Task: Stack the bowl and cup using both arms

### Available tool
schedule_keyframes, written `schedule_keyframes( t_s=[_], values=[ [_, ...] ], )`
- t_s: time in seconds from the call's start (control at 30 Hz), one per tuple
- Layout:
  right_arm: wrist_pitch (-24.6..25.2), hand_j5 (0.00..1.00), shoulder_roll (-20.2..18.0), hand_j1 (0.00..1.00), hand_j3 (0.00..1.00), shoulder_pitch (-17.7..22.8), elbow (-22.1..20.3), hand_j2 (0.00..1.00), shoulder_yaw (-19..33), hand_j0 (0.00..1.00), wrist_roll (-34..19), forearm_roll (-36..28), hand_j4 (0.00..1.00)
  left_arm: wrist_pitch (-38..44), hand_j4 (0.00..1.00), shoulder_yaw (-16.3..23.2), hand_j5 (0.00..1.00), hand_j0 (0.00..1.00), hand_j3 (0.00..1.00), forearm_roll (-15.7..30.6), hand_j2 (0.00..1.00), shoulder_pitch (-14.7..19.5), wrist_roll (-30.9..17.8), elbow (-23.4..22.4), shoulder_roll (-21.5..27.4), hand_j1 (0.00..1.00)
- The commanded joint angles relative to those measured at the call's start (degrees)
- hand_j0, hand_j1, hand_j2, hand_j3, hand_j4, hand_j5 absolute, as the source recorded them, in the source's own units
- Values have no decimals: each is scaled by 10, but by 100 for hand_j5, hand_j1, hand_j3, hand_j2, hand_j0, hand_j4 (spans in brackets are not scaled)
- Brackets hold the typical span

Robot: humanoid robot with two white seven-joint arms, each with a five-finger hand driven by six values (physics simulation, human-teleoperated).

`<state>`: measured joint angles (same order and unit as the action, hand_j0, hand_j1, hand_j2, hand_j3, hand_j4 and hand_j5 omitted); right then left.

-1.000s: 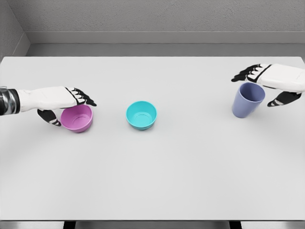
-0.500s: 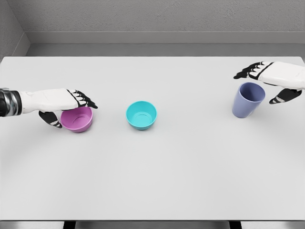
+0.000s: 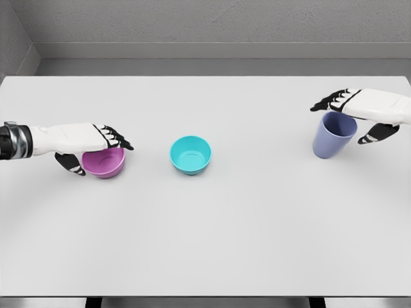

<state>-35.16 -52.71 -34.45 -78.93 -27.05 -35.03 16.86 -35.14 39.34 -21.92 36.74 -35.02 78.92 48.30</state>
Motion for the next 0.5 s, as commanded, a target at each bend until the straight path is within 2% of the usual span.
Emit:
schedule_keyframes(
  t_s=[0.0,0.17,0.23,0.47],
  values=[
    [2,100,1,100,100,0,4,100,-2,100,0,-3,100,1,100,0,100,100,100,3,100,0,0,0,0,100],
    [2,100,20,100,100,-10,25,100,-9,100,0,5,100,1,100,1,100,100,100,2,100,0,0,0,-2,100],
    [2,100,21,100,100,-16,26,100,-23,100,0,5,100,1,100,3,100,100,100,2,100,0,0,0,-2,100],
    [2,100,20,100,100,-21,40,100,-25,100,0,6,100,1,100,5,100,100,100,3,100,-1,0,0,-2,100]
  ],
)
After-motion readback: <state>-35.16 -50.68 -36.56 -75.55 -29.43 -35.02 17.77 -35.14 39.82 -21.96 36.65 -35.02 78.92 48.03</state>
